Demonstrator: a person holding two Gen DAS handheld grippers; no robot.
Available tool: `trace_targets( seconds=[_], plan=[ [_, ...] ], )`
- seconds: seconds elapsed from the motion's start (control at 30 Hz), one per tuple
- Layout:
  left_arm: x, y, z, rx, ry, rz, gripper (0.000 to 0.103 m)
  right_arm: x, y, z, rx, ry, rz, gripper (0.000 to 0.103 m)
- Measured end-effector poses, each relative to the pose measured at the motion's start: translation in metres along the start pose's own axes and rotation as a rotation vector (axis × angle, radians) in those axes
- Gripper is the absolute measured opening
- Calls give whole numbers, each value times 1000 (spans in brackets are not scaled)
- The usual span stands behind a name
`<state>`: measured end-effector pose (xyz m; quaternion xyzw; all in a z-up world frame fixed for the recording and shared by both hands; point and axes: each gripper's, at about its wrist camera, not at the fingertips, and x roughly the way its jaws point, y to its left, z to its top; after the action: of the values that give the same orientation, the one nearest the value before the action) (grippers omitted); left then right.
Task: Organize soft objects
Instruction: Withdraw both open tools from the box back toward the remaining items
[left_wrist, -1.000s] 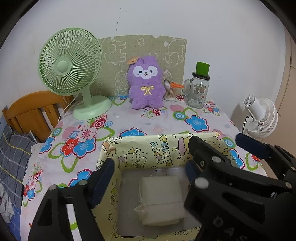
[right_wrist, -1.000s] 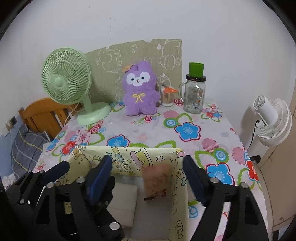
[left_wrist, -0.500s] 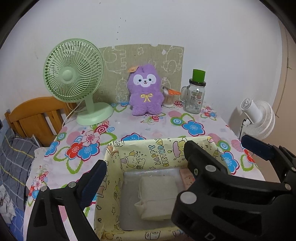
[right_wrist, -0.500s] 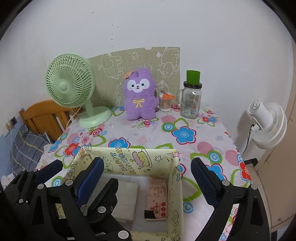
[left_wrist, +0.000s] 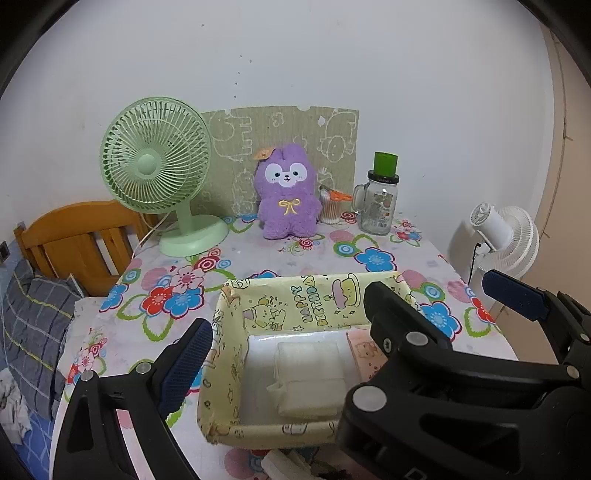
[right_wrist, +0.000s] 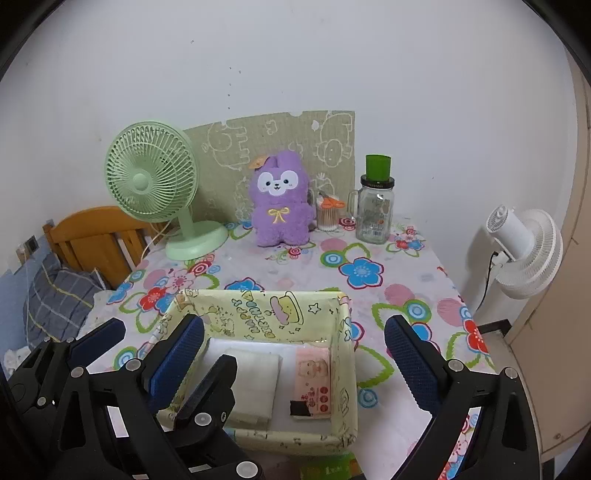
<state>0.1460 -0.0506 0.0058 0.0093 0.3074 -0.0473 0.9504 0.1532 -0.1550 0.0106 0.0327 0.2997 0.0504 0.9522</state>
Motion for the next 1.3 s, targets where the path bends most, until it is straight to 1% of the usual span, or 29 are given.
trace_targets(
  seconds=[0.23, 0.57, 0.63, 0.7, 0.97, 1.3],
  plan=[
    [-16, -3, -7, 0, -15, -6, 96, -18, 1, -5, -2, -16, -2, 100],
    [-37, -9, -17, 5, -38, -16, 96, -45, -1, -16, -12, -47, -28, 100],
    [-42, -10, -19, 6, -41, -17, 96, -50, -2, -19, -9, -49, -39, 103],
    [-45, -12, -22, 8, -44, -20, 96, -56, -2, -21, -13, -55, -54, 103],
    [-63, -17, -30, 13, -70, -30, 96, -72, -3, -29, -11, -65, -29, 103],
    [-77, -23, -38, 19, -85, -48, 97, -91, -4, -36, -10, -82, -55, 103]
  ],
)
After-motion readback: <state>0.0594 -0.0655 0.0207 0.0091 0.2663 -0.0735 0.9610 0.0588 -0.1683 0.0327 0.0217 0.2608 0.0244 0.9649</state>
